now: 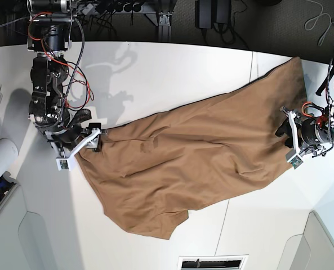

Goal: Layout the t-shirt on the table in an organized manner, then fold the t-shirt properly
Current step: 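Hold the shirt with both grippers and pull the right gripper outward, then drag the shirt edge with the right gripper away from the left gripper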

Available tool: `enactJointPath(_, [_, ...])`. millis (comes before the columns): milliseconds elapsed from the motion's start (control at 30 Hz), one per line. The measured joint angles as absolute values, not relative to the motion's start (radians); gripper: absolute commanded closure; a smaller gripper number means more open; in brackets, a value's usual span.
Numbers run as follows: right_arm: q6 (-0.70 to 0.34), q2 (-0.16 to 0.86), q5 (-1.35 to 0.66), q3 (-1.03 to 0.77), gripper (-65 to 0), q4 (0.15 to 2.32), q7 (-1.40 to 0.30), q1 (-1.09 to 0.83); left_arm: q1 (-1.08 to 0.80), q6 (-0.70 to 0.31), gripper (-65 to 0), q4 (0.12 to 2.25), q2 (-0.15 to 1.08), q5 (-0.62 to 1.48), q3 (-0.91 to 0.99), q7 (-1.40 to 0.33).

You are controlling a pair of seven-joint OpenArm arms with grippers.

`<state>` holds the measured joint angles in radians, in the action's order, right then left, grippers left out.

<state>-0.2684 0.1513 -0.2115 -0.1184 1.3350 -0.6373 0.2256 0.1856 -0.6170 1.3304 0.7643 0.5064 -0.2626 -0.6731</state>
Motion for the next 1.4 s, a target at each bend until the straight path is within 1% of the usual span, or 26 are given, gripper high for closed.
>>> enactJointPath(100, [-0.269,0.152,-0.213,-0.118,-36.1,1.335,-0.593,0.198,0.186,-0.617,-30.0,1.33,0.764,0.506,-0.263,-0.673])
enactJointPath(133, [-0.269,0.152,-0.214,-0.118,-33.8,1.335,-0.577,0.192,0.185,-0.617,-30.0,1.33,0.764,0.506,-0.263,-0.673])
enactJointPath(233, [-0.268,0.153,-0.213,-0.119,-23.1,1.337,-0.564,0.176,0.186,-0.617,-30.0,1.33,0.761,0.507,-0.263,-0.673])
enactJointPath(267, [-0.268,0.153,-0.213,-0.12,-20.6,1.337,-0.566,0.177,0.186,-0.617,-30.0,1.33,0.762,0.506,-0.263,-0.673])
enactJointPath(333, [-0.268,0.154,-0.213,-0.12,-18.8,1.34,-0.567,0.177,0.186,-0.617,-30.0,1.33,0.762,0.506,-0.263,-0.673])
enactJointPath(433, [-0.268,0.154,-0.213,-0.12,-18.7,1.355,-0.581,0.176,0.186,-0.617,-30.0,1.33,0.762,0.506,-0.263,-0.673])
enactJointPath(467, [-0.268,0.154,-0.213,-0.12,-17.0,1.358,-0.581,0.175,0.186,-0.617,-30.0,1.33,0.762,0.506,-0.263,-0.673])
enactJointPath(500, [-0.268,0.154,-0.213,-0.12,-13.2,1.358,-0.581,0.175,0.186,-0.617,-30.0,1.33,0.762,0.506,-0.263,-0.673])
enactJointPath(567, [-0.268,0.154,-0.214,-0.12,-2.1,1.359,-0.581,0.175,0.186,-0.617,-30.0,1.33,0.762,0.506,-0.263,-0.673])
enactJointPath(600, [-0.269,0.154,-0.214,-0.12,0.0,1.359,-0.581,0.175,0.186,-0.617,-30.0,1.33,0.762,0.506,-0.263,-0.673])
enactJointPath(733, [-0.273,0.152,-0.213,-0.12,0.0,1.362,-0.581,0.175,0.186,-0.617,-30.0,1.33,0.76,0.506,-0.263,-0.673])
enactJointPath(800, [-0.304,0.153,-0.209,-0.12,0.0,1.372,-0.595,0.175,0.185,-0.617,-30.0,1.33,0.758,0.506,-0.263,-0.673])
enactJointPath(967, [-0.341,0.156,-0.196,-0.12,0.0,1.46,-0.664,0.16,0.186,-0.617,-30.0,1.33,0.756,0.507,-0.263,-0.673])
enactJointPath(1167, [-0.348,0.208,-0.2,-0.128,0.0,1.634,-0.663,0.023,0.177,-0.617,-30.0,1.329,0.757,0.508,-0.263,-0.673])
enactJointPath(1267, [-0.348,0.236,-0.199,-0.139,0.0,1.661,-0.663,-0.037,0.178,-0.617,-30.0,1.329,0.756,0.509,-0.263,-0.676])
enactJointPath(1300, [-0.348,0.244,-0.197,-0.14,-9.2,1.661,-0.667,-0.048,0.177,-0.617,-30.0,1.329,0.757,0.51,-0.263,-0.676])
enactJointPath(1333, [-0.347,0.247,-0.196,-0.141,-20.9,1.662,-0.666,-0.057,0.177,-0.617,-30.0,1.329,0.757,0.509,-0.263,-0.677])
enactJointPath(1367, [-0.345,0.247,-0.199,-0.144,-31.1,1.662,-0.667,-0.062,0.177,-0.617,-30.0,1.328,0.756,0.509,-0.263,-0.676])
enactJointPath(1400, [-0.344,0.246,-0.198,-0.144,-38.2,1.662,-0.667,-0.064,0.178,-0.617,-30.0,1.329,0.756,0.51,-0.263,-0.676])
